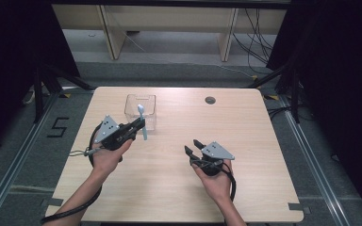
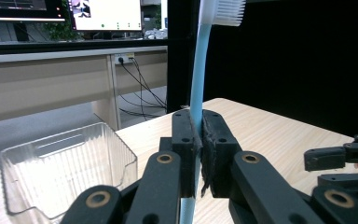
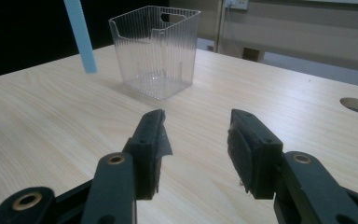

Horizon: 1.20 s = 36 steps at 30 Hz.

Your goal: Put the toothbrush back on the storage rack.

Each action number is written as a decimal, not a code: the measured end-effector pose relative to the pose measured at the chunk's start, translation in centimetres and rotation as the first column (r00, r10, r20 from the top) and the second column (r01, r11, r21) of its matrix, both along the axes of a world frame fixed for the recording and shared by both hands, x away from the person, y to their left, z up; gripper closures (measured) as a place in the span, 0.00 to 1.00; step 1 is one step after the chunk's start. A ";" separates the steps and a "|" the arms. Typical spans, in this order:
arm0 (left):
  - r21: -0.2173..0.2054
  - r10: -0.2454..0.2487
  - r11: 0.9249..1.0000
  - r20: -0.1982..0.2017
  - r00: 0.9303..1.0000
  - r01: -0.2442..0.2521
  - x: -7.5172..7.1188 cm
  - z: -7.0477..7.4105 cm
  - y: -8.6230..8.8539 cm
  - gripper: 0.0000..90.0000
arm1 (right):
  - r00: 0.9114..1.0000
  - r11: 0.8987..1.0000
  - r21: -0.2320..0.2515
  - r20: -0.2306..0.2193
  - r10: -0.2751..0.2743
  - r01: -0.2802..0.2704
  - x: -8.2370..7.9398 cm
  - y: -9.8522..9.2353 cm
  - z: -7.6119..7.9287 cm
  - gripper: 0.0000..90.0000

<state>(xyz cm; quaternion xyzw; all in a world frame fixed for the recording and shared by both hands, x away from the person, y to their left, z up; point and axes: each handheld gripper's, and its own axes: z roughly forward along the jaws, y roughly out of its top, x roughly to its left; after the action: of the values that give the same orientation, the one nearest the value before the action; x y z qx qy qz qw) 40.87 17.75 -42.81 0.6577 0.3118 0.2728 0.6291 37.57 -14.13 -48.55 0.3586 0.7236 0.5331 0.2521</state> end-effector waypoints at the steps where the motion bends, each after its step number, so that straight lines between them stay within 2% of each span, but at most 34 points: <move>1: -0.003 0.002 1.000 0.000 1.000 -0.002 0.0 0.0 0.1 0.93 | 1.000 1.000 -0.003 -0.003 -0.013 0.013 -0.1 -0.1 0.0 0.62; 7: -0.008 0.018 1.000 -0.001 1.000 -0.018 0.3 0.2 0.6 0.93 | 0.999 0.999 -0.009 0.004 -0.042 0.042 -0.3 -1.1 -0.3 0.62; 9: -0.006 0.020 1.000 0.001 1.000 -0.020 0.4 0.2 0.7 0.93 | 0.999 0.999 -0.009 0.008 -0.035 0.035 -0.3 -1.3 -0.4 0.62; 10: -0.006 0.022 1.000 0.000 1.000 -0.022 0.4 0.2 0.8 0.93 | 0.999 0.999 0.001 0.001 -0.054 0.054 -0.5 -1.4 -0.4 0.62; 11: -0.013 0.021 1.000 0.001 1.000 -0.021 0.5 0.2 0.8 0.93 | 0.998 0.998 -0.019 0.017 -0.056 0.056 -0.4 -1.6 -0.4 0.62; 12: -0.009 0.023 1.000 -0.005 1.000 -0.023 0.5 0.3 0.9 0.93 | 0.998 0.998 -0.008 0.000 -0.062 0.062 -0.5 -1.7 -0.4 0.62; 14: -0.012 0.027 1.000 -0.004 1.000 -0.027 0.6 0.3 1.0 0.93 | 0.999 0.999 -0.001 0.020 -0.046 0.046 -0.4 -1.7 -0.6 0.62; 16: -0.008 0.035 0.999 -0.003 0.999 -0.035 0.7 0.4 1.2 0.93 | 0.998 0.998 0.003 0.002 -0.063 0.063 -0.7 -1.9 -0.6 0.62; 19: -0.007 0.039 0.999 0.004 0.999 -0.039 0.8 0.6 1.3 0.93 | 0.997 0.997 -0.006 0.028 -0.077 0.078 -0.6 -2.1 -0.8 0.62; 21: -0.012 0.041 0.999 0.003 0.999 -0.041 0.9 0.6 1.4 0.93 | 0.997 0.997 0.001 -0.007 -0.072 0.072 -0.8 -2.1 -0.9 0.62; 23: -0.016 0.044 0.999 0.006 0.999 -0.044 1.0 0.7 1.4 0.93 | 0.997 0.997 -0.004 0.015 -0.076 0.076 -0.7 -2.2 -1.0 0.62; 26: -0.020 0.047 0.999 0.007 0.999 -0.046 1.1 0.9 1.5 0.93 | 0.997 0.997 -0.007 0.014 -0.079 0.079 -0.8 -2.2 -0.9 0.62; 27: -0.020 0.047 0.999 0.009 0.999 -0.047 1.2 0.9 1.6 0.93 | 0.997 0.997 0.001 0.000 -0.081 0.081 -0.9 -2.2 -0.9 0.62; 30: -0.020 0.048 0.999 0.011 0.999 -0.048 1.3 1.1 1.6 0.93 | 0.997 0.997 -0.007 0.015 -0.081 0.081 -0.8 -2.2 -0.9 0.62; 35: -0.017 0.054 0.998 0.014 0.998 -0.053 1.7 1.3 1.7 0.93 | 0.997 0.997 -0.002 0.010 -0.076 0.076 -0.8 -2.3 -1.0 0.62; 36: -0.019 0.056 0.998 0.014 0.998 -0.056 1.7 1.3 1.7 0.93 | 0.998 0.998 0.013 0.009 -0.063 0.063 -0.7 -2.2 -1.1 0.62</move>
<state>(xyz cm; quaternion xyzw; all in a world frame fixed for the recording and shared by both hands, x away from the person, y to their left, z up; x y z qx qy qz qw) 42.60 19.44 -41.51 0.6409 0.3279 0.2923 0.6295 36.85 -16.34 -49.66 0.3804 0.7073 0.5311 0.2699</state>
